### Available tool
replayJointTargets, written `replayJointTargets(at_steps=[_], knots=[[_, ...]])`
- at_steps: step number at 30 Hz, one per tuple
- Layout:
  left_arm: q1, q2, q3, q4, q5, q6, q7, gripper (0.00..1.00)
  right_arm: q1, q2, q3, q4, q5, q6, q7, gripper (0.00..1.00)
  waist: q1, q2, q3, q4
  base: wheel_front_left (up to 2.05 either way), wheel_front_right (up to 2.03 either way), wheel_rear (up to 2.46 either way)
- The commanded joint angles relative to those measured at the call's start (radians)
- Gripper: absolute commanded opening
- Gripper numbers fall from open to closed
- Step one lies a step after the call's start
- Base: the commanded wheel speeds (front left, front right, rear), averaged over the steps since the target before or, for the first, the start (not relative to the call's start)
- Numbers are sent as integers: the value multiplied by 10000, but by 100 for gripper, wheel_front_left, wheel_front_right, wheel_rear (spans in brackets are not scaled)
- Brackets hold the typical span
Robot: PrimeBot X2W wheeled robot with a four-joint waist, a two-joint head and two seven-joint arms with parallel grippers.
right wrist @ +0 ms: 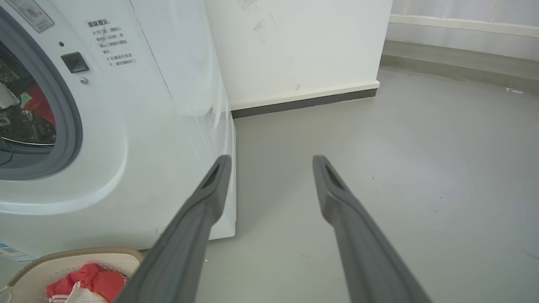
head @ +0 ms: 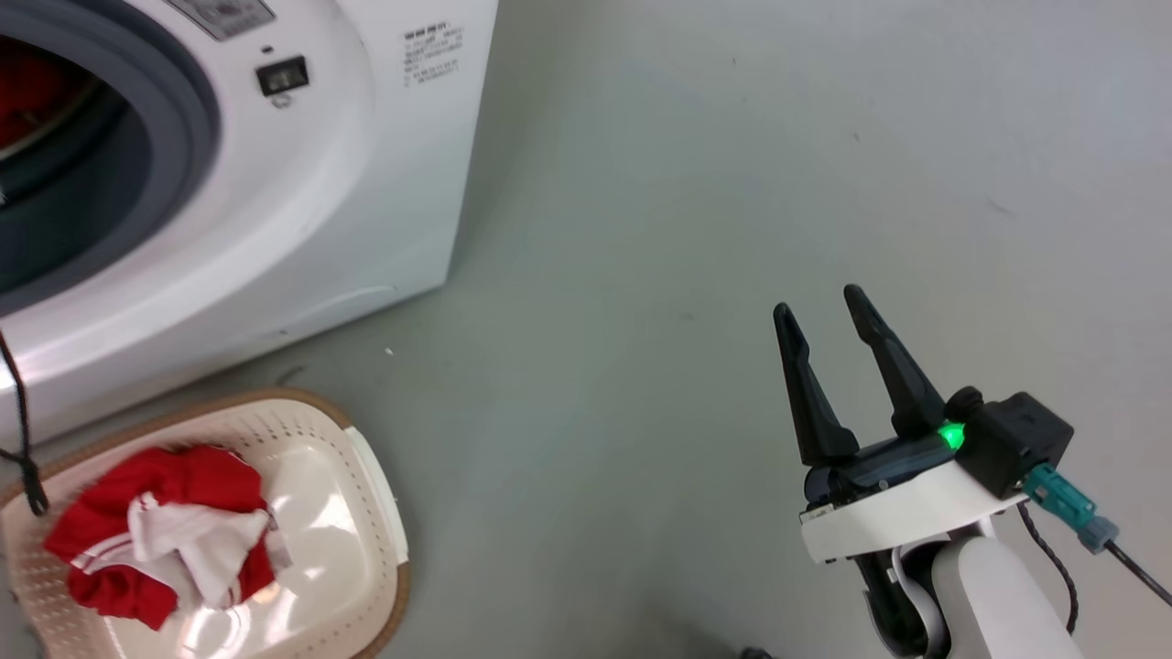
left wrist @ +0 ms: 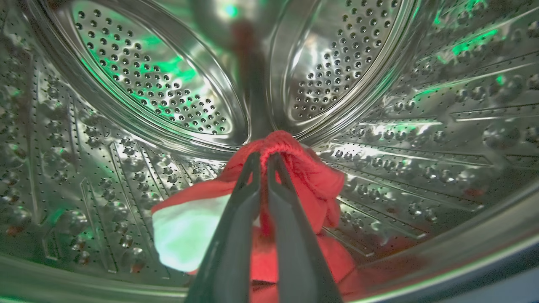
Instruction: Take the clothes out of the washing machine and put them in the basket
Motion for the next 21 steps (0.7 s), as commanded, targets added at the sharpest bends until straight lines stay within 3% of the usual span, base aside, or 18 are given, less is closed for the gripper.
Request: replayJointTargets(at_steps=[1, 11, 21], knots=[[179, -58, 60, 19, -71, -51, -126, 0, 108, 16, -5, 23, -63, -7, -22, 100, 1, 0, -638, 316, 0, 0, 0], [2120, -974, 197, -664, -480, -383, -525, 0, 780, 14, -237, 255, -651, -7, -22, 100, 1, 0, -2337, 1098, 0, 0, 0], [3943, -1780, 58, -2987, -651, -447, -459, 0, 1370, 14, -469, 109, -929, -7, 114, 100, 1, 0, -3542, 1809, 0, 0, 0]])
